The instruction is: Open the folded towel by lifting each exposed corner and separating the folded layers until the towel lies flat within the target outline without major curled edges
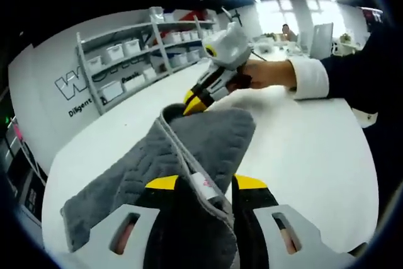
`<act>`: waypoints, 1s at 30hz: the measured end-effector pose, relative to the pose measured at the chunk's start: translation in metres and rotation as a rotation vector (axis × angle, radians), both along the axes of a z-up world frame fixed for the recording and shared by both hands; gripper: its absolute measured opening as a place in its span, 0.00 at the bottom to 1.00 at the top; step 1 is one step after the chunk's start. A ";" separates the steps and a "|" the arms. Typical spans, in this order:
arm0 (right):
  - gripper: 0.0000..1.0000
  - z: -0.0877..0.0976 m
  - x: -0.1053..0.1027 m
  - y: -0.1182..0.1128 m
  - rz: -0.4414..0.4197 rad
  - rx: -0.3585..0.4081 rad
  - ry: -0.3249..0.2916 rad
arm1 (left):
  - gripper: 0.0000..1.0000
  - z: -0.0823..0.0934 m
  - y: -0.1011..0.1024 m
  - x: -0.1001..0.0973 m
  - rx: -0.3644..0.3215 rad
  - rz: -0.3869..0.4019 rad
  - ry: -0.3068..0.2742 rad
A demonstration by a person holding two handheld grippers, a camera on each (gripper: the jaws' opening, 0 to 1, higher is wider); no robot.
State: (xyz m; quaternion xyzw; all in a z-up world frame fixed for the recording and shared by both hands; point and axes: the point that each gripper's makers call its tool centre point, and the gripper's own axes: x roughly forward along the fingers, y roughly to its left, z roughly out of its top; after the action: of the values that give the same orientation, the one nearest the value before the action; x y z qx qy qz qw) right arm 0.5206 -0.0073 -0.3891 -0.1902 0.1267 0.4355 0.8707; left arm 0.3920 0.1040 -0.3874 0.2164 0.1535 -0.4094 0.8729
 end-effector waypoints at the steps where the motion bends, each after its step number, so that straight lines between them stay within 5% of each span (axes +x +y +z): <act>1: 0.08 0.000 0.002 -0.002 -0.016 0.016 0.012 | 0.26 0.001 0.001 0.001 -0.004 0.009 0.002; 4: 0.12 0.000 0.006 -0.003 -0.037 0.085 0.057 | 0.18 0.003 0.004 0.003 -0.020 0.029 0.010; 10: 0.17 -0.007 0.011 -0.005 -0.091 0.263 0.241 | 0.12 0.004 0.006 0.002 -0.048 0.038 0.034; 16: 0.13 -0.008 0.011 -0.004 -0.080 0.282 0.263 | 0.07 0.004 0.009 0.000 -0.106 0.055 0.105; 19: 0.01 -0.004 0.005 0.002 -0.039 0.262 0.237 | 0.08 0.003 0.008 -0.001 -0.103 0.051 0.099; 26: 0.00 0.019 -0.002 0.001 -0.017 0.255 0.152 | 0.10 0.005 0.008 -0.001 -0.081 0.035 0.059; 30: 0.00 0.042 -0.010 0.002 0.018 0.274 0.074 | 0.16 0.016 0.005 -0.001 -0.071 0.005 -0.029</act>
State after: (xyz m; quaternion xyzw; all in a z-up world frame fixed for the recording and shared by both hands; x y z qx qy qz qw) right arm 0.5110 -0.0051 -0.3472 -0.0543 0.0962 0.4634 0.8792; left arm 0.3908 0.1087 -0.3710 0.1909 0.1270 -0.4090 0.8833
